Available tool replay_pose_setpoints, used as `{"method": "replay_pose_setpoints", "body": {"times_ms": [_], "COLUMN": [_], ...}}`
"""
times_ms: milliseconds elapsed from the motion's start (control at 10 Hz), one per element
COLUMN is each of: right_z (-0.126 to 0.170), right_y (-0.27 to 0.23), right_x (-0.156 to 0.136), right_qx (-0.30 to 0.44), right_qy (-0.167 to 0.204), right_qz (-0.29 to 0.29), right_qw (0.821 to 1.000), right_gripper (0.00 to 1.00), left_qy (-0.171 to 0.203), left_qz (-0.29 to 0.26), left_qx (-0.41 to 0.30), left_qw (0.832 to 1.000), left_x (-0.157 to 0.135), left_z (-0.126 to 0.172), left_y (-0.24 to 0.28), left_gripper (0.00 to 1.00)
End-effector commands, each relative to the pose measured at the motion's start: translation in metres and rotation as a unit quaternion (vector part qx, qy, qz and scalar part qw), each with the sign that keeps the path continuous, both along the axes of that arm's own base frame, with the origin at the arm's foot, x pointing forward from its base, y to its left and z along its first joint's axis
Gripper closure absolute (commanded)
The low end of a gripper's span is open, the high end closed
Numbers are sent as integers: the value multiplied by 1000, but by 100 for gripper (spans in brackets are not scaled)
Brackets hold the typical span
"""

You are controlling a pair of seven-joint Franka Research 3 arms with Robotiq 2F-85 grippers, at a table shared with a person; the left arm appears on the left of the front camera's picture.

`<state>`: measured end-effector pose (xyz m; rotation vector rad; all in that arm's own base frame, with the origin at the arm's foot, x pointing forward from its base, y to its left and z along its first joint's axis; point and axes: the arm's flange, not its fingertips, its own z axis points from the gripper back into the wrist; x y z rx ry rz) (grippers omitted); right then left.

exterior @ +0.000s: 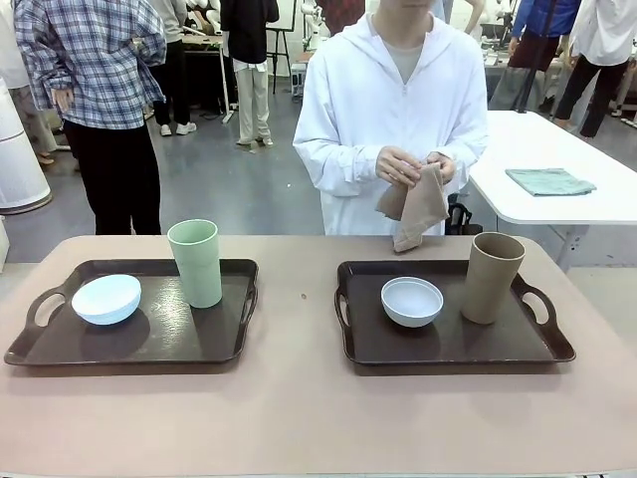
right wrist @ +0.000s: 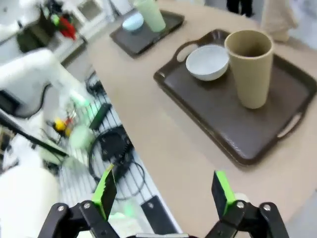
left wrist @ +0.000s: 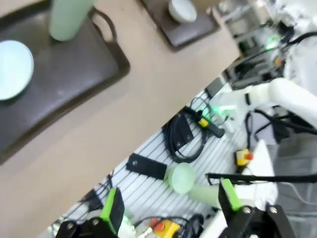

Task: Set up a tray with a mat and arrange the tableware.
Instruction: Pick up the Picnic Bowl and Reusable plastic cup from the Handle tray in front of the human's position and hold them in the air.

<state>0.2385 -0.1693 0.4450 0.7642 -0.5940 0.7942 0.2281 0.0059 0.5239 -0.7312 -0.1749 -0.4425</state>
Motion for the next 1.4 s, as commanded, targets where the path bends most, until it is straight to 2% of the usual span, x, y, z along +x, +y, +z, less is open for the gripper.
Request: {"method": "replay_pose_setpoints", "body": {"times_ms": [0, 200, 300, 400, 500, 600, 700, 1300], "right_z": [-12, -23, -26, -32, -32, -36, -16, -16], "right_y": [14, 28, 30, 24, 26, 19, 20, 18], "right_x": [12, 24, 31, 28, 31, 29, 39, 39], "right_qx": [-42, -76, -88, -92, -83, -67, -81, -78], "right_qy": [-30, -35, -37, -28, -22, -12, -22, -24], "right_qz": [41, 65, 67, 66, 63, 39, 60, 58], "right_qw": [998, 994, 993, 993, 994, 997, 995, 995], "right_gripper": [0, 0, 0, 0, 0, 0, 0, 0], "left_qy": [-5, 17, 29, 21, -5, -7, 30, 25], "left_qz": [-24, -70, -106, -132, -131, -136, -140, -137], "left_qx": [47, 109, 137, 160, 180, 160, 167, 167], "left_qw": [999, 991, 984, 978, 975, 978, 976, 976], "left_x": [-46, -65, -65, -71, -74, -76, -46, -45], "left_z": [-46, -66, -81, -96, -100, -104, -58, -61], "left_y": [-94, -167, -195, -216, -239, -240, -241, -245], "left_gripper": [0, 0, 0, 0, 0, 0, 0, 0]}}
